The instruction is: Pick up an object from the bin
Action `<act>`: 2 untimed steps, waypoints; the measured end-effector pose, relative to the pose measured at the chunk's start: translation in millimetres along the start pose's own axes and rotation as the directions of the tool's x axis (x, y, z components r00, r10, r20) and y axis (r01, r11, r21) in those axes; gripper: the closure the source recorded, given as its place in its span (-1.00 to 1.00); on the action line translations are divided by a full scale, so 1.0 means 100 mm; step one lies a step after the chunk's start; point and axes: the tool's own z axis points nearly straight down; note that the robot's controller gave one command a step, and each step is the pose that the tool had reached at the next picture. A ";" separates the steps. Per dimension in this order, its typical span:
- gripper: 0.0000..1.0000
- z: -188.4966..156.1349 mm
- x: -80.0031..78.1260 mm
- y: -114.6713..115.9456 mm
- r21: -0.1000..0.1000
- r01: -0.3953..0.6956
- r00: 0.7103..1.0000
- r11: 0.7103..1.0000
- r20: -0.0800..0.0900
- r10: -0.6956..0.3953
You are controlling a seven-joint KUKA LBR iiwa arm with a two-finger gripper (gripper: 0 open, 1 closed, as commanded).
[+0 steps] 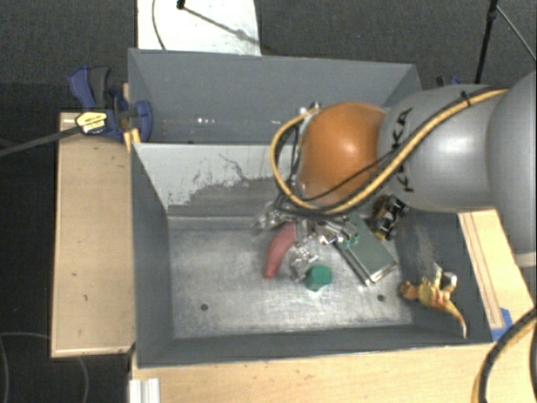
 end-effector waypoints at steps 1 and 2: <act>1.00 0.21 -0.13 -0.13 -0.001 0.054 0.999 0.999 0.002 -0.054; 1.00 0.21 -0.13 -0.13 -0.001 0.051 0.999 0.999 0.002 -0.051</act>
Offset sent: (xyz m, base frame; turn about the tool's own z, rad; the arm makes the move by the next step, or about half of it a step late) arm 0.0000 0.0000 0.0000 0.0000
